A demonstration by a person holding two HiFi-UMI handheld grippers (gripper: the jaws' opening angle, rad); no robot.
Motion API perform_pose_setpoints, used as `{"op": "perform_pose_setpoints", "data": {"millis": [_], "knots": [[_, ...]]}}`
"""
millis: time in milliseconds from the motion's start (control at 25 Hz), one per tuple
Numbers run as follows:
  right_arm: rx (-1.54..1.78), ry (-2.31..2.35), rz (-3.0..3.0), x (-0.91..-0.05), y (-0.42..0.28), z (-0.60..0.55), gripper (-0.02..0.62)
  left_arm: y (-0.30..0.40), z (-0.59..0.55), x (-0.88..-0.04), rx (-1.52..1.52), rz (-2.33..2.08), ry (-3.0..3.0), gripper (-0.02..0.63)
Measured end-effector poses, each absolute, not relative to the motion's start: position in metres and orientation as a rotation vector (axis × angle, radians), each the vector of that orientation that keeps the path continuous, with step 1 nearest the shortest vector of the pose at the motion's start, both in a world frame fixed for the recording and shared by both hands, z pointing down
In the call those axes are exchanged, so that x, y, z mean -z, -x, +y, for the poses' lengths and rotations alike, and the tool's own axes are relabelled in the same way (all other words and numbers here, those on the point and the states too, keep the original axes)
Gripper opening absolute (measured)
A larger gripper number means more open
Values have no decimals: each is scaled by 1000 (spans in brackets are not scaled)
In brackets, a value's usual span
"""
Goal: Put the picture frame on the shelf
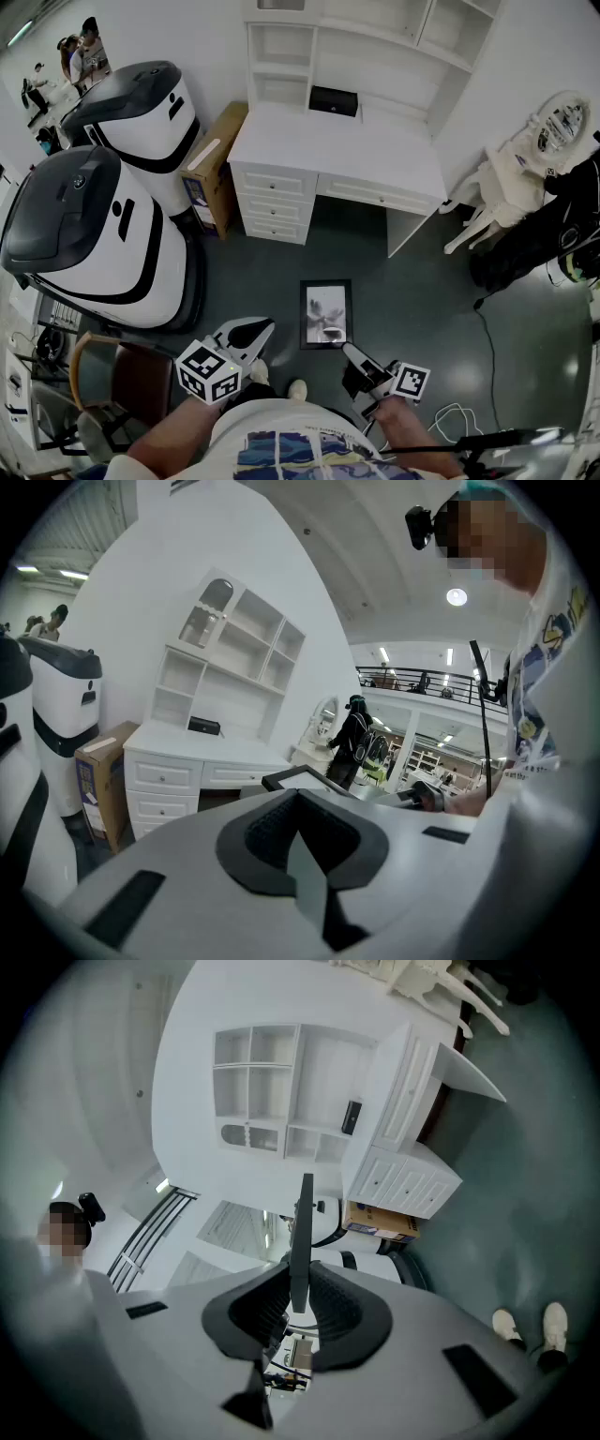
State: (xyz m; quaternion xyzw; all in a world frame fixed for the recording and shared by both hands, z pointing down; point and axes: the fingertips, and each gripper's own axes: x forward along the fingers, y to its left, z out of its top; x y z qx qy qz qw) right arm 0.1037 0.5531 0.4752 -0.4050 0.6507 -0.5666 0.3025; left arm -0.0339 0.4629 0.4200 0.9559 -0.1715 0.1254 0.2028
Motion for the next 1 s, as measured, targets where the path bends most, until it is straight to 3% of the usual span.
{"op": "perform_pose_setpoints", "data": {"millis": [480, 1000], "knots": [[1533, 1021, 1707, -490, -116, 530, 81, 26, 452, -427, -359, -532, -2650, 12], [1510, 1150, 1594, -491, -117, 367, 81, 25, 293, -412, -305, -380, -2737, 12]]}}
